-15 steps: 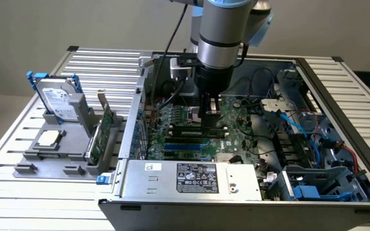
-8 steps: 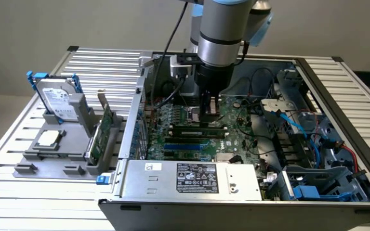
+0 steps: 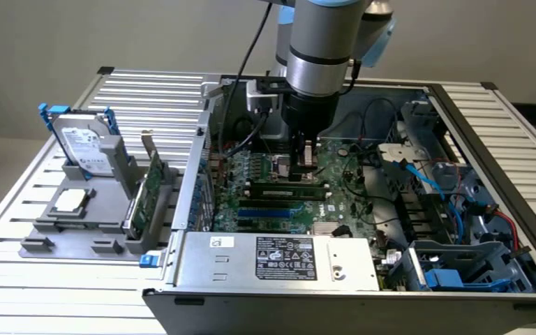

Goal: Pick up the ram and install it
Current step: 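Insert the ram into the slot, then press down the ram until it locks into place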

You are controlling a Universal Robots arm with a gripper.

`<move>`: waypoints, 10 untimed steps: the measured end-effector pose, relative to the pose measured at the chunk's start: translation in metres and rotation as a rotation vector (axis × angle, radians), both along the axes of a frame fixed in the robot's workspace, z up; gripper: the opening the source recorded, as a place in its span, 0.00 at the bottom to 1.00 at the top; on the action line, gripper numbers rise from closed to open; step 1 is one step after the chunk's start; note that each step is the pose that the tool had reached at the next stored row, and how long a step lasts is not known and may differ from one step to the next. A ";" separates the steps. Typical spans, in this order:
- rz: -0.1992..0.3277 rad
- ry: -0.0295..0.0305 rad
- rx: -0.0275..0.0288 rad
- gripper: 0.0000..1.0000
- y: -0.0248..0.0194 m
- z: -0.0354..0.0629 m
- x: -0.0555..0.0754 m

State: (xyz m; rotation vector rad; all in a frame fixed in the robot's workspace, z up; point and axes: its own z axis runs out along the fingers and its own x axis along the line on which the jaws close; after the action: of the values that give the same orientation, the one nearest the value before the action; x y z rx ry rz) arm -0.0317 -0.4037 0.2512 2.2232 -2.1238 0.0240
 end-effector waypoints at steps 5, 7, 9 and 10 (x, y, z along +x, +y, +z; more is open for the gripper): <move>0.000 0.0000 0.0000 0.11 0.0000 0.0000 0.000; 0.000 0.0000 -0.0001 0.11 0.0000 0.0000 0.000; 0.000 0.0000 -0.0001 0.11 0.0000 0.0000 0.000; 0.000 0.0000 0.0000 0.11 0.0000 0.0000 0.000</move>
State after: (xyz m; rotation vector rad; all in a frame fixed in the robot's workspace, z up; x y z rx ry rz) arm -0.0317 -0.4037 0.2512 2.2232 -2.1237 0.0240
